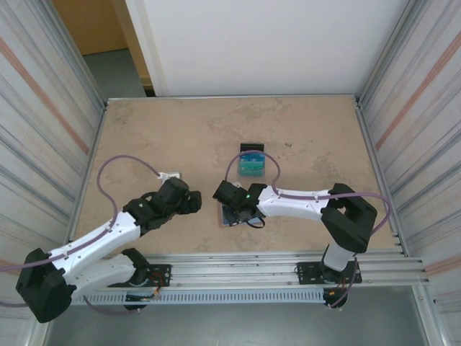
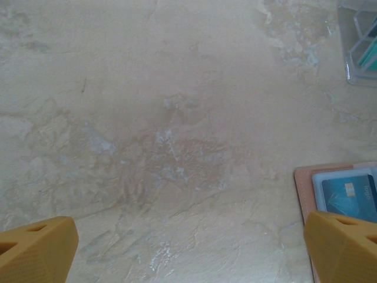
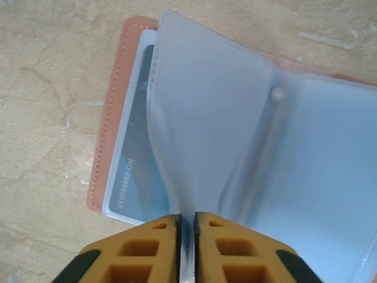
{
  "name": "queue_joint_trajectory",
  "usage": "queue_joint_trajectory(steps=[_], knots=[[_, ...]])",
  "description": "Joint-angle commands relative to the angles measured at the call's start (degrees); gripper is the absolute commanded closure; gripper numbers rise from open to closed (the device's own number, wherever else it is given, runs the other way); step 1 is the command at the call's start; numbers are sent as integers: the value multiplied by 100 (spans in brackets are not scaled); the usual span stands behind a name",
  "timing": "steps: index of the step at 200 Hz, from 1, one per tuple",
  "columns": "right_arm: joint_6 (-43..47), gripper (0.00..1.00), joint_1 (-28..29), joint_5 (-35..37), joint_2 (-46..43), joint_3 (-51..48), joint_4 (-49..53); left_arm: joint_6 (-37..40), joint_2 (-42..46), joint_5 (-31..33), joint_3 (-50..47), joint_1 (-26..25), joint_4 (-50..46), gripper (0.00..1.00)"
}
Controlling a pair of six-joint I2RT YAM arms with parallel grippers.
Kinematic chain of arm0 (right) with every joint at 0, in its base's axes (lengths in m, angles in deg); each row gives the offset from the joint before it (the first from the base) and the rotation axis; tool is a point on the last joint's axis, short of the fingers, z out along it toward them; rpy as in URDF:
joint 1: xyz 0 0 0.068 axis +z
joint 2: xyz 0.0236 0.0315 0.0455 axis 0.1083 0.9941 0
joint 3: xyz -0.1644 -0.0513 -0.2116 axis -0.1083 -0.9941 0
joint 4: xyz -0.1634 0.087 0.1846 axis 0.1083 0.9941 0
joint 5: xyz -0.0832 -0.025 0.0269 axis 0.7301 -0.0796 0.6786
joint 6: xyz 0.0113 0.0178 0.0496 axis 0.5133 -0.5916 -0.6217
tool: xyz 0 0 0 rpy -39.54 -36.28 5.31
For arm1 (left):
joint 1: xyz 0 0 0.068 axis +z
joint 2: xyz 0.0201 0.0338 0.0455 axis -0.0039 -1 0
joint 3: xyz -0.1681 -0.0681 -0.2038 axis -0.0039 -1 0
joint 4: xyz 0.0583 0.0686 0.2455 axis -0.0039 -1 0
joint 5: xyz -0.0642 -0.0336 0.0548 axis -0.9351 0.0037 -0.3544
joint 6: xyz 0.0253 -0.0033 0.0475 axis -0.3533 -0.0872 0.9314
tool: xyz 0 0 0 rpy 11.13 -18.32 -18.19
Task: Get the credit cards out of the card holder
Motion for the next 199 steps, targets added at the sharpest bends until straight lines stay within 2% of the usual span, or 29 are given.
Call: queue_joint_trajectory(steps=[1, 29, 54, 86, 153, 199], knots=[[-87, 78, -111, 293, -252, -151, 31, -199, -131, 279, 228, -85, -24, 1], [-108, 76, -224, 425, -371, -301, 44, -164, -271, 351, 342, -195, -23, 1], [-130, 69, -287, 499, -514, -421, 54, -185, -414, 391, 395, -302, -13, 1], [-88, 65, -431, 560, -714, -537, 52, -253, -770, 562, 532, -642, 18, 1], [364, 64, -1021, 554, -910, -632, 32, -507, -2247, 699, 1118, -1382, 476, 1], [554, 64, -1517, 291, -988, -878, -179, -479, -3110, 603, 1554, -1538, 710, 1]])
